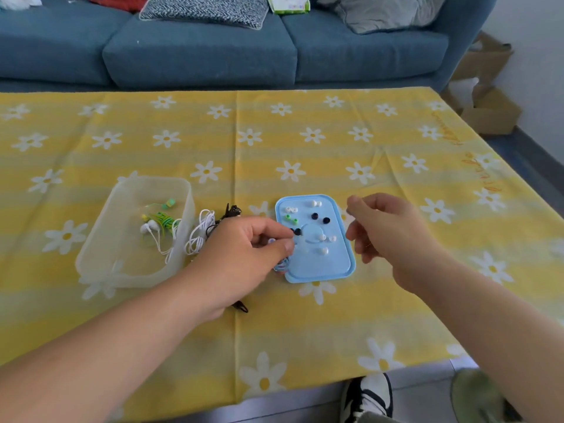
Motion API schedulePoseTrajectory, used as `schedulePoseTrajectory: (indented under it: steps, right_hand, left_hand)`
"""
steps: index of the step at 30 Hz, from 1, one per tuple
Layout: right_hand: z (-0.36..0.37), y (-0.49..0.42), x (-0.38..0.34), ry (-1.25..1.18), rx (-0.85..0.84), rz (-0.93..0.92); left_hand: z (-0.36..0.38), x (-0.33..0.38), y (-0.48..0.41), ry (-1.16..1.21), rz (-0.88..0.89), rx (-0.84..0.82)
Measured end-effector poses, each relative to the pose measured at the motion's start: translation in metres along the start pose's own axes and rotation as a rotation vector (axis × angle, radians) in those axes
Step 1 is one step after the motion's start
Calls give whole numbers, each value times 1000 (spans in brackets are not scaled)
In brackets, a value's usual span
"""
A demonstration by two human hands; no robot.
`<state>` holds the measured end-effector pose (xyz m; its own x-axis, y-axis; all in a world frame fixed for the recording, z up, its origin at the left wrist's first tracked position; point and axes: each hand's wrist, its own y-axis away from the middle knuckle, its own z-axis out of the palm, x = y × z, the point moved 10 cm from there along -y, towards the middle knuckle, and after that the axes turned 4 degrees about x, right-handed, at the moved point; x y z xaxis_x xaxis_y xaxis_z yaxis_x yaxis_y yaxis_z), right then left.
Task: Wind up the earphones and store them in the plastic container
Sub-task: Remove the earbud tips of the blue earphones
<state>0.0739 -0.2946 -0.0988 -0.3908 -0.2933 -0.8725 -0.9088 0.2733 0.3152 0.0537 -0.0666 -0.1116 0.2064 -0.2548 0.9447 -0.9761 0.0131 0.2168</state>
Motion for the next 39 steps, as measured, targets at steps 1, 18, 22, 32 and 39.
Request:
schedulePoseTrajectory:
  steps: [1,18,22,32,39]
  right_hand:
    - [0,-3,2,75,-5,-24]
    - [45,-1,-4,593,-95,-254]
    - [72,23,-22,-222,-357,-20]
    - [114,35,-36,-666,-574,167]
    - [118,35,-34,-672,-602,169]
  left_hand:
    - [-1,-3,0,20,-19,7]
    - [-19,-5,4,52,-49,19]
    - [-35,9,3,124,-3,84]
    - [-56,26,3,188,88,144]
    - [-58,29,3,150,121,147]
